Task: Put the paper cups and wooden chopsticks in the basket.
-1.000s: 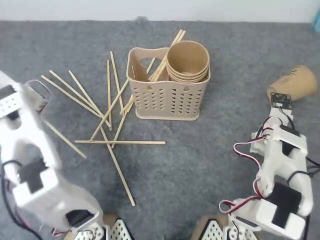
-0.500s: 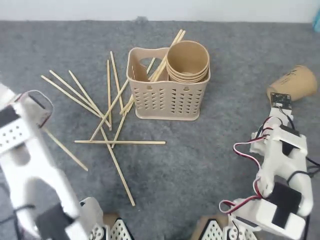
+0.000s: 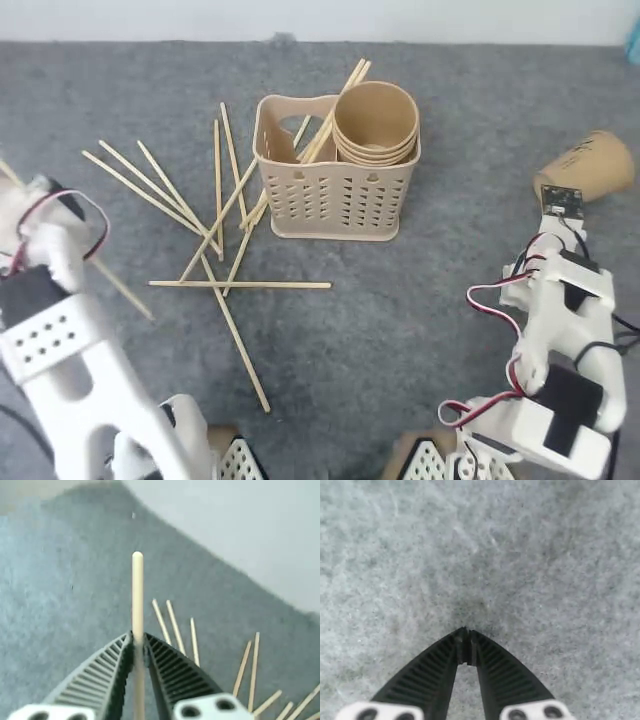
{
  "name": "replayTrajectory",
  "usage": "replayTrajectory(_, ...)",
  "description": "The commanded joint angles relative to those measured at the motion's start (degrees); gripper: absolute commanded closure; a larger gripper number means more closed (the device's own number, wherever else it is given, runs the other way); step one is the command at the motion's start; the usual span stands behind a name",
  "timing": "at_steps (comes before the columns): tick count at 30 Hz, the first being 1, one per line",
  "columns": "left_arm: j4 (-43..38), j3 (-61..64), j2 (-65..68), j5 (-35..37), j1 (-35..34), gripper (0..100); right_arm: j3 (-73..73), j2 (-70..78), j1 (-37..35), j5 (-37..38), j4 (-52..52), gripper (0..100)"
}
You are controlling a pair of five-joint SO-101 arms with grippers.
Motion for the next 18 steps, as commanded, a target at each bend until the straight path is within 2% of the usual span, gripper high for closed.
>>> replayTrajectory(1,-5.8,-0.13,-5.27,-0.79,0.88,99,0.0,-3.74,-0.31,0.62,-0.92,99.0)
replayTrajectory(6,-13.36,-0.22,-7.56,-0.79,0.88,99,0.0,-3.74,-0.31,0.62,-0.92,99.0)
replayTrajectory(16,-39.47,6.46,-16.09,-0.79,1.23,99,0.0,-3.74,-0.31,0.62,-0.92,99.0)
replayTrajectory(18,-43.25,8.4,-17.58,-0.79,3.52,99,0.0,-3.74,-0.31,0.62,-0.92,99.0)
